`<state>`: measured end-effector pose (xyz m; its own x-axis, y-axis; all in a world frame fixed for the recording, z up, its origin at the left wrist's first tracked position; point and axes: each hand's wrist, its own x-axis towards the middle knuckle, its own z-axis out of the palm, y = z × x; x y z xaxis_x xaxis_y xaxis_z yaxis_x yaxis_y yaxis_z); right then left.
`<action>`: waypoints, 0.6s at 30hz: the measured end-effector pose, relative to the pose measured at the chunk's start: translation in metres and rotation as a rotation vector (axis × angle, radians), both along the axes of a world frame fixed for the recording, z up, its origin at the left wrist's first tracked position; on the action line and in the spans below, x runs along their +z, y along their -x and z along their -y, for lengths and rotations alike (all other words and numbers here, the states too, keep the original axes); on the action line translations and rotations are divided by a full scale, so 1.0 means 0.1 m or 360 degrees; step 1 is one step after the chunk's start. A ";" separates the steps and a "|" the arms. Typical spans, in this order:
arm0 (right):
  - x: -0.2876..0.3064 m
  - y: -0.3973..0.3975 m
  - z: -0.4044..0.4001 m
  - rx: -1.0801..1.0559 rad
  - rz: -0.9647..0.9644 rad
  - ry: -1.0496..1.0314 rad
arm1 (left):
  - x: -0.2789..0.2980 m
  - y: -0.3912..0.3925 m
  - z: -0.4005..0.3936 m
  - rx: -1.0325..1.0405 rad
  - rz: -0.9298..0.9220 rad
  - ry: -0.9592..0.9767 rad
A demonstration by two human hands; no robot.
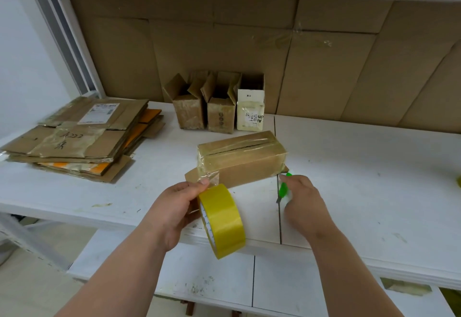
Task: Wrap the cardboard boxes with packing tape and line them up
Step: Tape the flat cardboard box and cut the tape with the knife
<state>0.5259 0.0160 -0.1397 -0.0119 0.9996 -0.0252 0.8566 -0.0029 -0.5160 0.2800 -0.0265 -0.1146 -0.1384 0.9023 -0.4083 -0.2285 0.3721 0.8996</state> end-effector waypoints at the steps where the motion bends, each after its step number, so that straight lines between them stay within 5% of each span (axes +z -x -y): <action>1: -0.04 -0.02 -0.04 0.0037 0.0225 0.0039 | 0.00 -0.01 0.00 0.0021 0.0006 0.0002; 5: -0.08 -0.02 -0.11 0.0018 0.0619 -0.0044 | 0.00 -0.05 0.03 0.0056 0.0040 -0.0006; 14: -0.12 0.02 -0.15 0.0074 0.0636 -0.0075 | 0.01 -0.11 0.09 0.0094 0.0191 -0.0026; 18: 0.09 0.10 -0.03 0.0168 0.0091 -0.0124 | 0.00 -0.10 0.12 0.0076 0.0266 -0.0035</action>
